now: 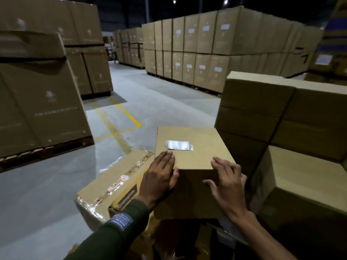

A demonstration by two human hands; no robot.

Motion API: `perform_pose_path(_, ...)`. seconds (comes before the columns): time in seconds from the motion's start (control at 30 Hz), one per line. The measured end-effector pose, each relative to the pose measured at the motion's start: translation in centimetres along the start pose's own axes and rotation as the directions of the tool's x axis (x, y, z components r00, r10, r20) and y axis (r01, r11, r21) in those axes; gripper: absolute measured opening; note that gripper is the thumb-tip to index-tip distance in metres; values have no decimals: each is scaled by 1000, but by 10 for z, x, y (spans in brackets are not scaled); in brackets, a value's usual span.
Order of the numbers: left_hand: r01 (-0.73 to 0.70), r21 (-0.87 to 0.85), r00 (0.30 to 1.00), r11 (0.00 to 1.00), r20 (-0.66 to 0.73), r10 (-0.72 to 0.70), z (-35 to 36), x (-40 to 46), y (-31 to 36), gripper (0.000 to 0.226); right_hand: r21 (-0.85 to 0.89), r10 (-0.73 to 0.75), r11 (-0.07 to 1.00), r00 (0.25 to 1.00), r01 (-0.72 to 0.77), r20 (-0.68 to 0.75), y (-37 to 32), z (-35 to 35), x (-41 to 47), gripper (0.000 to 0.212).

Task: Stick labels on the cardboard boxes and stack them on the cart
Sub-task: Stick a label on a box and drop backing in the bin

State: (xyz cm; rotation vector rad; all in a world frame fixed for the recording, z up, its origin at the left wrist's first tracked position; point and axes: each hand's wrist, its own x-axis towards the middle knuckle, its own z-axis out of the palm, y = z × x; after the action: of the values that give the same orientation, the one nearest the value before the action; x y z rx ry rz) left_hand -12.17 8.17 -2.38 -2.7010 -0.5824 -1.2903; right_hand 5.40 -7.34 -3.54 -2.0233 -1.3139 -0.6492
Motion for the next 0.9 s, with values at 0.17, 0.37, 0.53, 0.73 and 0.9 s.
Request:
perform_pose_path(0.17, 26, -43, 979, 999, 202, -16, 36, -9, 31, 51, -77, 105, 992, 992, -100, 65, 38, -9, -37, 73)
perform_pose_path(0.37, 92, -74, 951, 993, 301, -65, 62, -15, 32, 64, -147, 221, 969, 965, -200, 140, 49, -3, -57, 73)
perform_pose_path(0.53, 173, -183, 943, 968, 313, -110, 72, -4, 18, 71, -196, 256, 955, 951, -222, 173, 52, -1, -45, 65)
perform_pose_path(0.73, 115, -165, 964, 979, 258, -70, 78, 9, 2, 61, -239, 278, 943, 940, -229, 196, 56, -6, -11, 42)
perform_pose_path(0.9, -30, -137, 982, 990, 182, 55, 89, 1, -19, 52, -165, 233, 966, 946, -199, 225, 57, 0, 38, 22)
